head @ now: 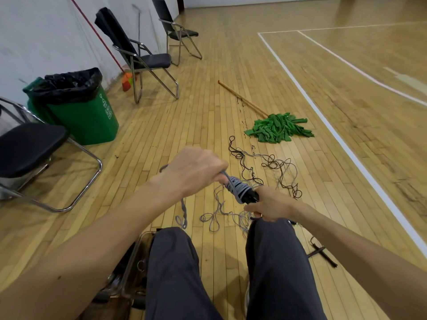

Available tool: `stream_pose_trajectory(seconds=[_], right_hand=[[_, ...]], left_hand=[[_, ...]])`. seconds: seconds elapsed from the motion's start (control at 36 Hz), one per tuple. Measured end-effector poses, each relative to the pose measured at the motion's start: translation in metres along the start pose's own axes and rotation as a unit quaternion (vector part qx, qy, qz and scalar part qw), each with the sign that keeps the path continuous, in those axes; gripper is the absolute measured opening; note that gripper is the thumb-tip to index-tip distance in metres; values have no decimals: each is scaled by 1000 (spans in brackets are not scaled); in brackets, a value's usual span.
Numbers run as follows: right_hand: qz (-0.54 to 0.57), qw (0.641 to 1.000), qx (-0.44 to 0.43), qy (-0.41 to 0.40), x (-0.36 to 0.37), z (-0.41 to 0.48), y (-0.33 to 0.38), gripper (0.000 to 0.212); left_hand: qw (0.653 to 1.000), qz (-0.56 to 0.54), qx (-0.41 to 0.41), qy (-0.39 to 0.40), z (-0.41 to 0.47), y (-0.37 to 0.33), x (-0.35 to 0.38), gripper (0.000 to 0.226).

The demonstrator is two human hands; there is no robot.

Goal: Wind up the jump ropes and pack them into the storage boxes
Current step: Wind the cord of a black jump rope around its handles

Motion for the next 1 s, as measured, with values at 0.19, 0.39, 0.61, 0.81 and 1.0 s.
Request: stream_pose_trajectory(seconds=[0.19, 0.39, 0.61, 0.81, 1.0], right_hand=[[-18, 992, -5, 128, 21, -23, 15, 13], [-88, 971, -56, 215, 40, -51, 32, 16], [-126, 961, -131, 209, 44, -71, 50, 17], [-172, 944, -183, 214, 52, -87, 61, 21], [-180, 937, -217, 206, 43, -96, 65, 21]], left_hand=[[998, 37, 39, -18, 14, 8, -17, 46], [999, 10, 44, -6, 25, 6, -17, 53], [999, -22, 15, 32, 28, 14, -2, 59], [994, -9, 17, 107, 22, 12, 23, 76], [997, 48, 32, 59, 8, 18, 43, 85]])
Point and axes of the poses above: each hand's wrist, its own z-axis towards the middle knuckle, its own x-axis out of the palm, y = z × x, the point moved 7 cm from there along z, towards the middle knuckle, and after that the axes turned 6 degrees about -y, right-handed, at the moved point
